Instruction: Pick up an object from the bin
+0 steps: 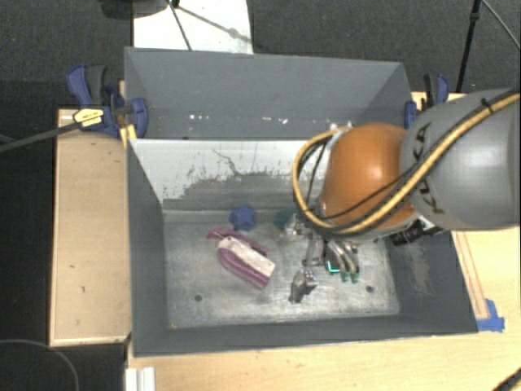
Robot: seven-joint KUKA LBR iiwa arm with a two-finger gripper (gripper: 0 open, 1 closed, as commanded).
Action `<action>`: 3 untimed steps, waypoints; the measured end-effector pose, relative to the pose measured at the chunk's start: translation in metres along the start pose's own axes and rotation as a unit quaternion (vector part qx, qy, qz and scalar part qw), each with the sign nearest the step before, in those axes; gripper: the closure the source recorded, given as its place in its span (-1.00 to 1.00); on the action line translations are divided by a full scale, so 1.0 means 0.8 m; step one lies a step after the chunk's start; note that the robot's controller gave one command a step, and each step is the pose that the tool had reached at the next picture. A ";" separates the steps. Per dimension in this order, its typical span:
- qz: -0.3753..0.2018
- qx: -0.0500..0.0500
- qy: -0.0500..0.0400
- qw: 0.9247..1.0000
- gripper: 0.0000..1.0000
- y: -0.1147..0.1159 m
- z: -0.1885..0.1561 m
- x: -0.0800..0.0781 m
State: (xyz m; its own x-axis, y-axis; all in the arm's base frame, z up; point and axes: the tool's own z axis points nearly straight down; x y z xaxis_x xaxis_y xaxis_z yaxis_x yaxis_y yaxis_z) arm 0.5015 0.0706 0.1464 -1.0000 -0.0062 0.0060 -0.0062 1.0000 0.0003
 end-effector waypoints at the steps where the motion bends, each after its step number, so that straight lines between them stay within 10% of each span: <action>1: 0.039 -0.002 -0.008 0.999 -1.00 0.069 0.094 -0.048; 3: 0.184 -0.001 -0.002 0.983 -1.00 0.070 0.058 -0.022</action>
Offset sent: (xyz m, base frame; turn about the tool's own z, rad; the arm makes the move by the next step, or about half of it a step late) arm 0.0348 0.0532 -0.0764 0.0806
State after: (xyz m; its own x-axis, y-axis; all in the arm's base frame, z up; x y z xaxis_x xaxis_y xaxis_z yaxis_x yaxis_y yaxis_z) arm 0.5188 0.1266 0.1001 -0.9342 0.3569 0.0011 0.3569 0.9342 0.0000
